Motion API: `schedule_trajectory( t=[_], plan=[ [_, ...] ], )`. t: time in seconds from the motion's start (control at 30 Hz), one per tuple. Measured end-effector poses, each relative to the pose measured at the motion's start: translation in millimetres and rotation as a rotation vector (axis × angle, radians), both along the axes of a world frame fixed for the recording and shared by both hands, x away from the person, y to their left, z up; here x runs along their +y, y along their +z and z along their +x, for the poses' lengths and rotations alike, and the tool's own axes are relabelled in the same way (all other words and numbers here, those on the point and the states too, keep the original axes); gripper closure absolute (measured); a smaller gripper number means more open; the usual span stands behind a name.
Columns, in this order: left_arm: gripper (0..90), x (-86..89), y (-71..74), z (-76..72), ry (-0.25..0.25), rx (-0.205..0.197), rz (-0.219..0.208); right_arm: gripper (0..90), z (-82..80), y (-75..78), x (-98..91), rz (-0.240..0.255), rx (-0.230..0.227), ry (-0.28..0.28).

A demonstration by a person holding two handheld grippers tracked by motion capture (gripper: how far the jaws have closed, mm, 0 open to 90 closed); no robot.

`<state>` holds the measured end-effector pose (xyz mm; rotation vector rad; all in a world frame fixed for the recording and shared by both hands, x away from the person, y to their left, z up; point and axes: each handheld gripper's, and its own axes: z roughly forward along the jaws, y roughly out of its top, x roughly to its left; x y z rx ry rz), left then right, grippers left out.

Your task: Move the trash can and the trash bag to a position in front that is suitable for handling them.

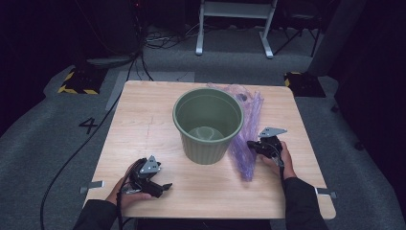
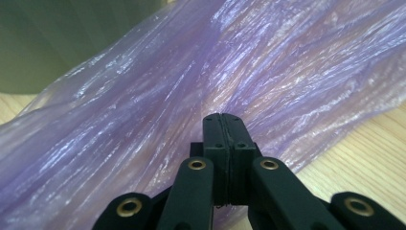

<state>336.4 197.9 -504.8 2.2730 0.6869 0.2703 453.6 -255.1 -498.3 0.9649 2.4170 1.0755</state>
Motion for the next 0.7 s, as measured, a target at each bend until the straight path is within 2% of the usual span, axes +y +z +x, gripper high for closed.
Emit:
schedule_trajectory(
  t=[0.13,0.3,0.53,0.57,0.63,0.7],
  plan=[
    [9.6,0.0,0.0,0.0,0.000,0.000,0.000,90.0,-9.1,-0.1,-4.7,-0.011,-0.011,-0.005],
    [9.6,0.0,0.0,0.0,0.000,0.000,0.000,90.0,-24.5,2.5,-13.2,-0.048,-0.024,-0.016],
    [9.6,-0.1,0.0,0.5,-0.003,0.002,0.000,90.0,-48.6,10.3,-32.2,-0.047,-0.037,-0.056],
    [9.6,-0.2,0.0,0.7,-0.005,0.002,0.000,88.9,-52.0,11.0,-34.7,-0.049,-0.036,-0.057],
    [9.6,-0.3,0.1,1.1,-0.007,0.002,0.002,80.8,-58.2,12.0,-37.9,-0.035,-0.017,-0.053],
    [9.5,-0.6,0.0,1.4,-0.009,0.003,0.000,70.3,-64.8,11.9,-37.4,-0.045,0.000,-0.014]
  ],
)
